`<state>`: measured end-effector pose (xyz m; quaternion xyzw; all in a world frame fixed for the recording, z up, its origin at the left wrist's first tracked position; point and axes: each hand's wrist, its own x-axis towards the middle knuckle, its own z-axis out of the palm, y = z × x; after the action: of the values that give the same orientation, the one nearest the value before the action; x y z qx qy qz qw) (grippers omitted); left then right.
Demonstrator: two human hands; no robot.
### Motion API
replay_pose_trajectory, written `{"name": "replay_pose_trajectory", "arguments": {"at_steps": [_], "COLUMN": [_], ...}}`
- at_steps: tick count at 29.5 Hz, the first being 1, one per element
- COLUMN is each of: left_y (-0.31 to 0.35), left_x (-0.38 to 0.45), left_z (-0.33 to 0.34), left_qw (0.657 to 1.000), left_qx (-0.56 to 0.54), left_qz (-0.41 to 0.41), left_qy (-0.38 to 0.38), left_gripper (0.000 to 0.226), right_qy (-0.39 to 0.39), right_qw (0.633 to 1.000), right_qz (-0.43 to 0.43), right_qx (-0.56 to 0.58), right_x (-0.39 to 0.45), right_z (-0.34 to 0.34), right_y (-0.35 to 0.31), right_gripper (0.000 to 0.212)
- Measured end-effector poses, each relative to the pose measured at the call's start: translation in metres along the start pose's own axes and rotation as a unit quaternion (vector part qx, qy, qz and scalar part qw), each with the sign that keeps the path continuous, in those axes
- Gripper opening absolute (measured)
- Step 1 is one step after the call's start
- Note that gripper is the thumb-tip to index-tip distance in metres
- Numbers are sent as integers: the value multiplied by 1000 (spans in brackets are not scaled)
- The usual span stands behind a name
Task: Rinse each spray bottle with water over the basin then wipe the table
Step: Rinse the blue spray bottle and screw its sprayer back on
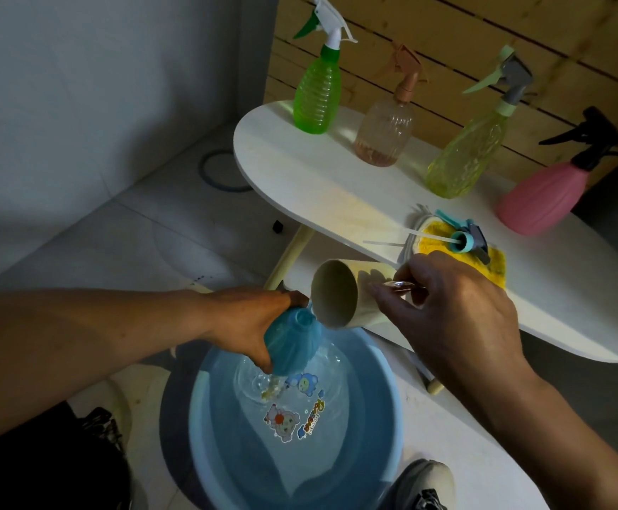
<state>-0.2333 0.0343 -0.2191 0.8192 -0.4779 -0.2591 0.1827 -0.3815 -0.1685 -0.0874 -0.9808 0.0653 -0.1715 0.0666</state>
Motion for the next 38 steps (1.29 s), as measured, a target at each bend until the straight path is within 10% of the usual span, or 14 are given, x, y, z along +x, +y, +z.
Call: {"name": "replay_pose_trajectory", "arguments": {"at_steps": [38], "left_y": [2], "left_x": [1], "left_z": [0], "left_qw": [1000], "left_qx": [1], "left_qz": [16], "left_qy": [-5], "left_gripper": [95], "right_qy": [79], "right_qw": [988], "right_qz": [-99], "right_qx": [-92], "right_x": [-9], "right_z": [-1], "right_y": [-6], "right_gripper": [31]}}
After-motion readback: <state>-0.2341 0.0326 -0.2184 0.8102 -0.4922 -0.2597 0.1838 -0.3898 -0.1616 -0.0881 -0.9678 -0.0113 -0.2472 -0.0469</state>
